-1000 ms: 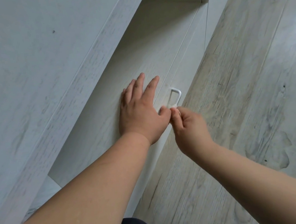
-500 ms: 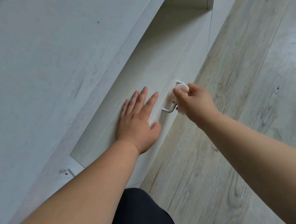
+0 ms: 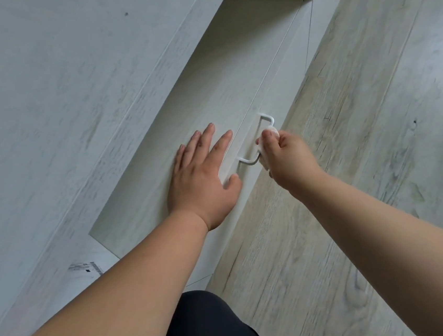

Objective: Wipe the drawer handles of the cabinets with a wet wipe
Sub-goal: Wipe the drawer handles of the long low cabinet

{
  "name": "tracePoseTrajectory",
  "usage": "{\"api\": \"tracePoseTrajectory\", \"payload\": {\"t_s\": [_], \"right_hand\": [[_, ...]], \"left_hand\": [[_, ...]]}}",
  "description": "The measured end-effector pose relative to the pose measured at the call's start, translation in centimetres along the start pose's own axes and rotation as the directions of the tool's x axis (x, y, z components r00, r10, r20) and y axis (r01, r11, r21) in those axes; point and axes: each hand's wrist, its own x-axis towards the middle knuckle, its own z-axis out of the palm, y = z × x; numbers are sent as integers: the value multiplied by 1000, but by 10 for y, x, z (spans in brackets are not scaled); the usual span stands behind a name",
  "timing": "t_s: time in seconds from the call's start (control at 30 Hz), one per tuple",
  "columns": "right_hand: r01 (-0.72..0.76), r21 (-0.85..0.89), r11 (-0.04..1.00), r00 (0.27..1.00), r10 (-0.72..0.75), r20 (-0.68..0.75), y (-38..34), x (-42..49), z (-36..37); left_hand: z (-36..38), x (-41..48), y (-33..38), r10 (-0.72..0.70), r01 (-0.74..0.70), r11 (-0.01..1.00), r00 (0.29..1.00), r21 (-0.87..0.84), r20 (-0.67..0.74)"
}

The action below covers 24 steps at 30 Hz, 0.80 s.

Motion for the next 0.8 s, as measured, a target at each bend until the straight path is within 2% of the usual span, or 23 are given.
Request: {"api": "tracePoseTrajectory", "payload": {"t_s": [0.17, 0.3, 0.4, 0.5, 0.6, 0.7, 0.8], "right_hand": [[125, -240, 963, 992, -113, 65, 0, -12, -6], [145, -279, 949, 988, -125, 87, -1, -20, -3], [176, -320, 931, 976, -123, 178, 2, -34, 6], [168, -278, 946, 972, -113, 204, 8, -41, 11], [145, -239, 960, 983, -113, 142, 6, -38, 5], [35, -126, 991, 997, -26, 76, 4, -39, 9], [-69, -11, 998, 995, 70, 75, 0, -41, 17]], "left_hand": [[0, 0, 0, -2, 2, 1000, 1000, 0, -7], [0, 0, 1, -6, 6, 1000, 1000, 15, -1], [0, 0, 0, -3, 3, 1000, 1000, 11, -1], [0, 0, 0, -5, 5, 1000, 1000, 15, -6], [0, 1, 1, -7, 7, 1000, 1000, 16, -3], [1, 1, 0, -8, 8, 1000, 1000, 9, -9], [1, 0, 1, -7, 7, 1000, 1000, 12, -20]]}}
